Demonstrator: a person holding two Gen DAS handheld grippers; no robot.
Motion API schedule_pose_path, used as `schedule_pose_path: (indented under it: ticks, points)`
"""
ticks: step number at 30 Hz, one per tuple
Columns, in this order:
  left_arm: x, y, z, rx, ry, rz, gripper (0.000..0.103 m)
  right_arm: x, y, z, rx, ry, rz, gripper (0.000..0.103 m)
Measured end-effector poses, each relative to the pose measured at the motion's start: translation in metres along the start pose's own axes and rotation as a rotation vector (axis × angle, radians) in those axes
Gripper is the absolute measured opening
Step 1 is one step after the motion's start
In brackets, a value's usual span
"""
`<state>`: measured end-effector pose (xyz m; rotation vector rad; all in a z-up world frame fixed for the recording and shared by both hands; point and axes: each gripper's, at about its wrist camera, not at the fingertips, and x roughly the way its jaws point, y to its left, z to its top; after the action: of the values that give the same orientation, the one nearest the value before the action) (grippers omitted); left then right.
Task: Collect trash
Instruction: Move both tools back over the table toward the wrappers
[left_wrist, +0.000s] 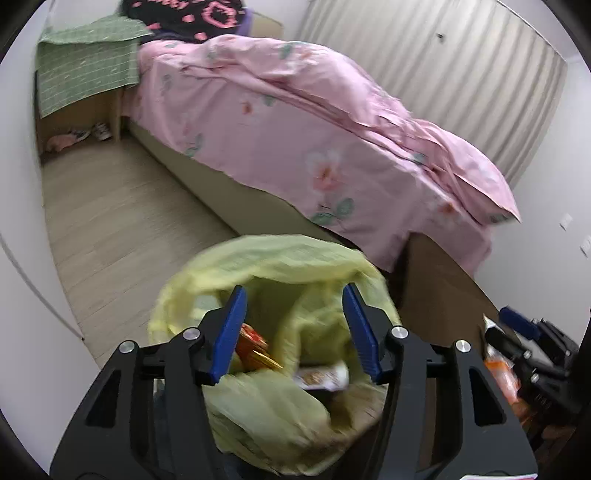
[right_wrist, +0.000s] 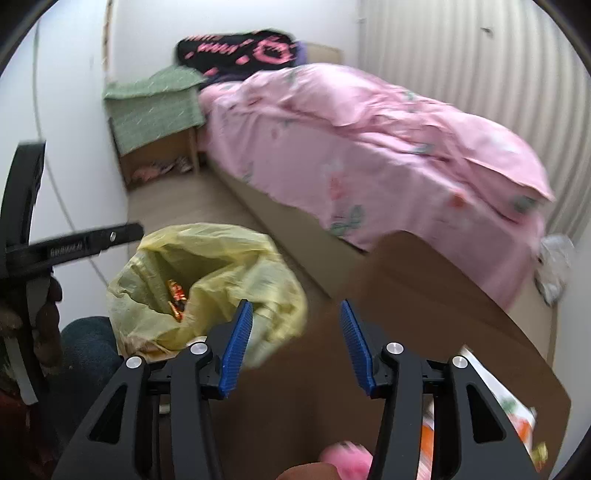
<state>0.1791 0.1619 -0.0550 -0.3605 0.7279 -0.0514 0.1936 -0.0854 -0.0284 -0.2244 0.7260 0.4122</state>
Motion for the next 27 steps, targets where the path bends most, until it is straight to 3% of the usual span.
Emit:
schedule_pose_path:
  ticks: [4, 10, 14, 17, 23, 27]
  points:
    - [-0.010, -0.038, -0.014, 0.077, 0.007, -0.062, 0.055, -0.046, -0.029, -0.032, 0.058, -0.055, -0.025, 0.059]
    - [-0.015, -0.115, -0.050, 0.236, 0.066, -0.182, 0.056, -0.106, -0.064, -0.101, 0.089, -0.022, -0.154, 0.059]
    - [-0.020, -0.164, -0.080, 0.343, 0.110, -0.272, 0.056, -0.150, -0.099, -0.148, 0.201, -0.018, -0.259, 0.059]
    - [-0.020, -0.195, -0.101, 0.388, 0.171, -0.354, 0.056, -0.175, -0.120, -0.182, 0.273, -0.022, -0.285, 0.059]
    - [-0.028, -0.245, -0.147, 0.511, 0.230, -0.409, 0.056, -0.198, -0.142, -0.237, 0.337, 0.001, -0.402, 0.059]
    - [-0.032, -0.279, -0.183, 0.639, 0.309, -0.483, 0.056, -0.206, -0.160, -0.269, 0.409, 0.006, -0.426, 0.059]
